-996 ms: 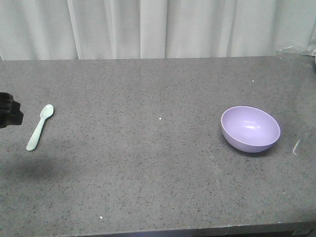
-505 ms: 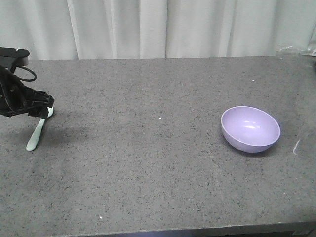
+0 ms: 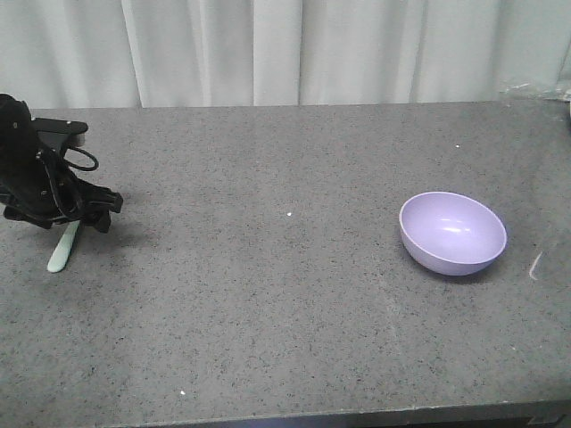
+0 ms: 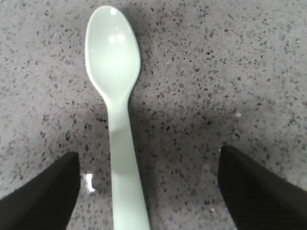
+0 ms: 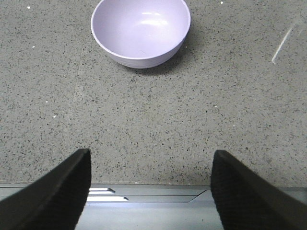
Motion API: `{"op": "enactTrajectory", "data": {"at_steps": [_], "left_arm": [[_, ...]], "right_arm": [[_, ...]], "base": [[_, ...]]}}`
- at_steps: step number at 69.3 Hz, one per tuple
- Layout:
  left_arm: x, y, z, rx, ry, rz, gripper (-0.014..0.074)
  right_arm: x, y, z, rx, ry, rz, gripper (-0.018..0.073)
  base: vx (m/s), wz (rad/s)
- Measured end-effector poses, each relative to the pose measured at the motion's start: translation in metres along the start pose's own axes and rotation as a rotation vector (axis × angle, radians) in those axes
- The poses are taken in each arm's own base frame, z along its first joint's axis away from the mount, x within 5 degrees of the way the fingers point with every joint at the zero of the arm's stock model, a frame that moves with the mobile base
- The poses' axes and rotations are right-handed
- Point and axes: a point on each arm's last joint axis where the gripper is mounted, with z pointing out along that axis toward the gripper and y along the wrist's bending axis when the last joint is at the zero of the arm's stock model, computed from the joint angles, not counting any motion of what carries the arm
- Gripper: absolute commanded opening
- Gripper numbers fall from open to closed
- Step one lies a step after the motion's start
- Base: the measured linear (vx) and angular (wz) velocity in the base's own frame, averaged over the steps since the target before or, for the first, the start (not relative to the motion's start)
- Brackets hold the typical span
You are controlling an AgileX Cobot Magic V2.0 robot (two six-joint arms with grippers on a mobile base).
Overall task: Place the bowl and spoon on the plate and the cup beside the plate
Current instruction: 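Close the left gripper on the spoon handle and lift it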
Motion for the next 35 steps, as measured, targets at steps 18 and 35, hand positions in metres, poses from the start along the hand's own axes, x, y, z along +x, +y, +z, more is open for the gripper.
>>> {"op": "enactTrajectory", "data": {"at_steps": [18, 35], "left_arm": [[-0.002, 0.0, 0.013, -0.001, -0.002, -0.019, 0.0538], [-0.002, 0.0, 0.019, 0.0, 0.005, -0.028, 0.0447]], "right_arm": [[0.0, 0.001, 0.0, -0.008, -0.001, 0.005, 0.0517], [0.0, 0.001, 0.0, -0.013, -0.001, 0.008, 0.0517]], "base": [[0.0, 0.0], [0.0, 0.0]]}}
